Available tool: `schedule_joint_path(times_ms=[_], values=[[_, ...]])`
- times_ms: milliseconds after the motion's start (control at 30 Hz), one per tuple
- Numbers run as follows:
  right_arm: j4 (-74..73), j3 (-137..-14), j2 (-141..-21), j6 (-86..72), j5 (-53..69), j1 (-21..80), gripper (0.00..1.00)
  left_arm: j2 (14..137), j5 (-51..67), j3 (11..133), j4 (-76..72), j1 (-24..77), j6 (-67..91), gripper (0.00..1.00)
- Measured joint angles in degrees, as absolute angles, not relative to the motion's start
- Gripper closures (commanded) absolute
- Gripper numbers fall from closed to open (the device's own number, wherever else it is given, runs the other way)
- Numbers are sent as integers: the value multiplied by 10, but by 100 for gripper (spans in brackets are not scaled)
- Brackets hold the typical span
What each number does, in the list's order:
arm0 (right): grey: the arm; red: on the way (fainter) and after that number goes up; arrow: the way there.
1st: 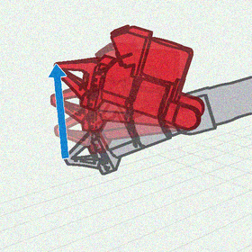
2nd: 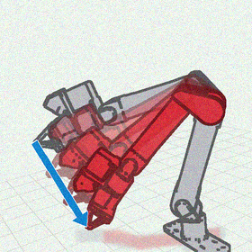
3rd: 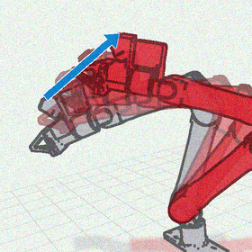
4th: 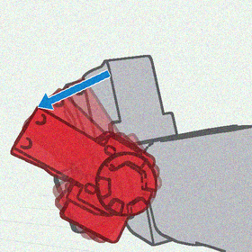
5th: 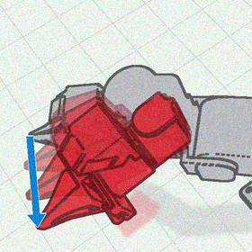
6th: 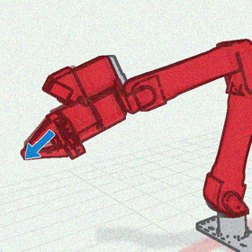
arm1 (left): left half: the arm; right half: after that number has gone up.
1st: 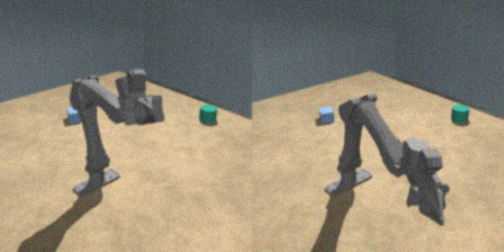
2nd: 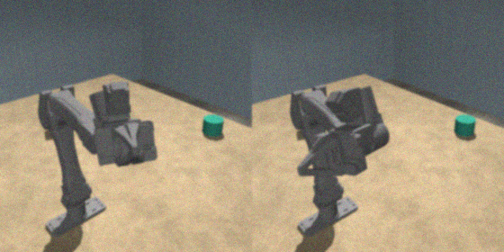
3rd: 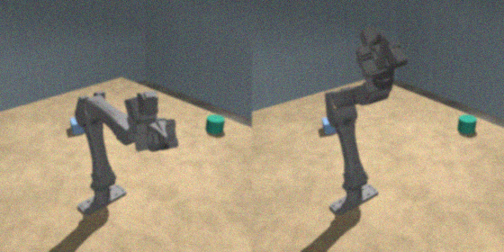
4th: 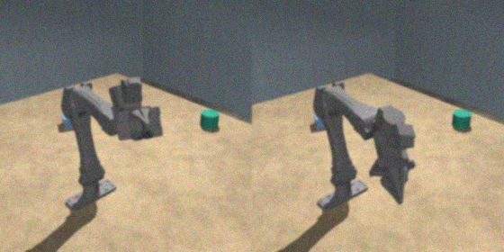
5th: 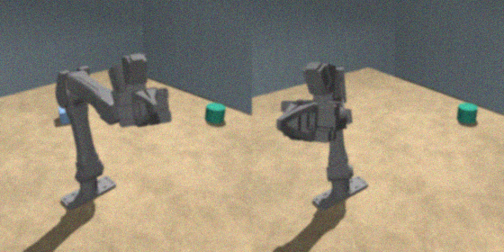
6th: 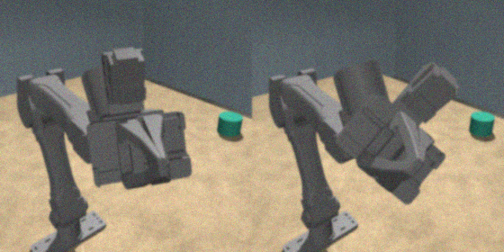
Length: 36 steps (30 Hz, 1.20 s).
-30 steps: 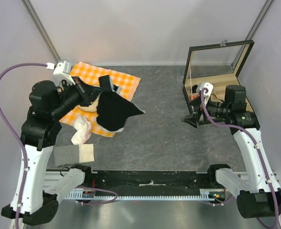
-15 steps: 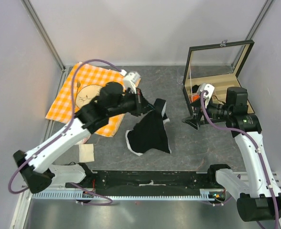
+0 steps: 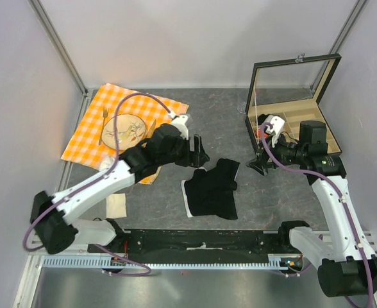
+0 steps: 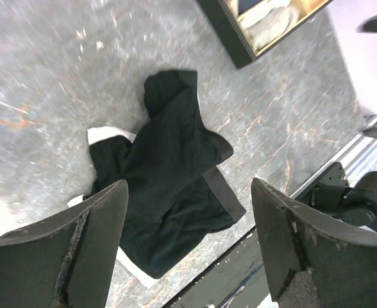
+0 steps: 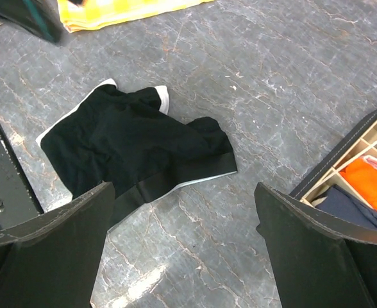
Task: Roll the underwear
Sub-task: Place the underwear at the center of the board, then flatten out the underwear at the center of the board.
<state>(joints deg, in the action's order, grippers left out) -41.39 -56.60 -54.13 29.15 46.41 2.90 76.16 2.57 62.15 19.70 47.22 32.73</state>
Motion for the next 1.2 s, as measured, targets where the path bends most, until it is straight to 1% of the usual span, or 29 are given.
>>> schedule_joint_path(times_ms=[133,233,400,500,600,733,967,1200], values=[[-397,-566,-542,270,442,29,2,649,-18,617,209,472,286,8],[-370,-566,-542,232,403,29,2,563,-60,614,230,472,260,6],[-323,-578,-538,140,285,29,2,440,-134,601,285,472,229,3],[-304,-604,-531,93,206,29,2,384,-170,599,320,472,215,3],[-288,-632,-521,66,150,29,2,332,-199,599,344,472,205,2],[-277,-655,-507,55,130,29,2,299,-220,600,369,472,199,3],[-286,-658,-503,63,150,29,2,290,-226,600,406,472,196,3],[-302,-670,-503,61,169,29,2,280,-233,600,411,472,191,2]])
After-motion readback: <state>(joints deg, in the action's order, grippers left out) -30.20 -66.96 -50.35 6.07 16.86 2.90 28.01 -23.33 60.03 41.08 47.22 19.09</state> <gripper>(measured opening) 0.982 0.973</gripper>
